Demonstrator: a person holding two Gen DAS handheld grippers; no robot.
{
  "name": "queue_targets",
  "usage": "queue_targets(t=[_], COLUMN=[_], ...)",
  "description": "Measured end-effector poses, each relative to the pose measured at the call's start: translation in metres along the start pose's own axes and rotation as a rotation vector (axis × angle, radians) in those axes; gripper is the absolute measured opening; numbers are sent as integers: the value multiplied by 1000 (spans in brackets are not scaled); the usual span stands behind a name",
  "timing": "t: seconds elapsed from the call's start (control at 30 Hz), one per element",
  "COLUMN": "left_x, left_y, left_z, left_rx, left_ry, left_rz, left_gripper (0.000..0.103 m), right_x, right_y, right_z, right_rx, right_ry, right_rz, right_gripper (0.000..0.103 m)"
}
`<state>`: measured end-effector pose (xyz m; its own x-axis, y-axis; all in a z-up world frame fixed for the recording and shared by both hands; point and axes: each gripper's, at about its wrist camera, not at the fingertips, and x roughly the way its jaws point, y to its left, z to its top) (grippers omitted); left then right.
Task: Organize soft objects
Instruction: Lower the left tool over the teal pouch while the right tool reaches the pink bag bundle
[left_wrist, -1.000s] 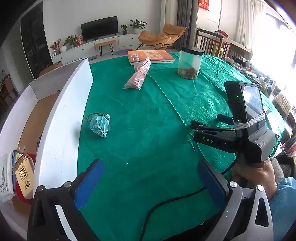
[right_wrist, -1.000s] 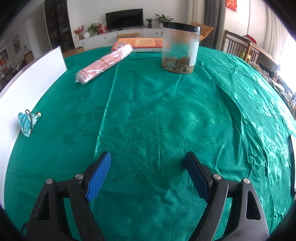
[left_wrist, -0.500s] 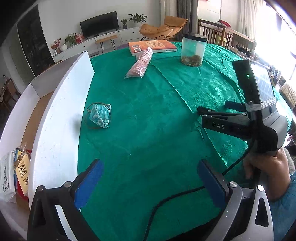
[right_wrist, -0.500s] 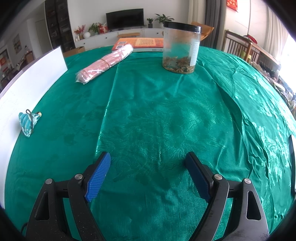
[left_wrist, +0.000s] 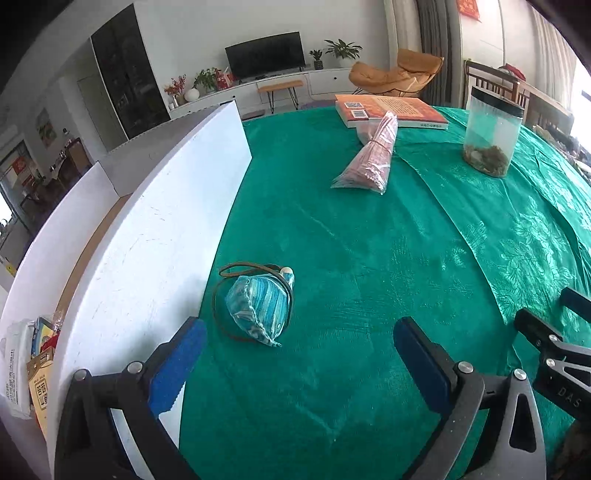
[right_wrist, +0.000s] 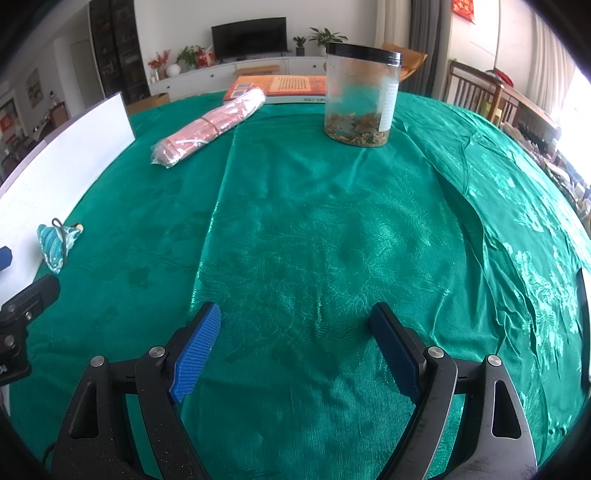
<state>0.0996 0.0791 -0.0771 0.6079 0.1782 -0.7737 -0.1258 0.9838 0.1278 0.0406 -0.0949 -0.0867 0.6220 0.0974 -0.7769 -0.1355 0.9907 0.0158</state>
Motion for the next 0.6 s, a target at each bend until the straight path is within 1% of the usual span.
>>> queue_targets(t=[0.07,0.17,0.2,0.23,0.37,0.6], left_x=[17,37,37,38,41,40], left_y=[7,16,17,18,10,9], left_z=[3,3,3,3,5,3], left_rx=[-52,-141,-150,-156,-79,-69], left_ry=[44,95,63,54,61,52], left_rz=[-15,-117,-133,-140,-120,-125], left_gripper=[101,101,103,103,103,103], right_x=[-1,-1,-1,-1,-1,-1], right_y=[0,-1,-1,-1,-1,-1], right_z=[0,-1,0,0,0,0], right_rx=[1,2,1,1,2,-6], right_ry=[-1,-1,-1,-1,-1,4], right_rz=[3,4,4,4,4,-1], right_gripper=[86,86,86,86,86,86])
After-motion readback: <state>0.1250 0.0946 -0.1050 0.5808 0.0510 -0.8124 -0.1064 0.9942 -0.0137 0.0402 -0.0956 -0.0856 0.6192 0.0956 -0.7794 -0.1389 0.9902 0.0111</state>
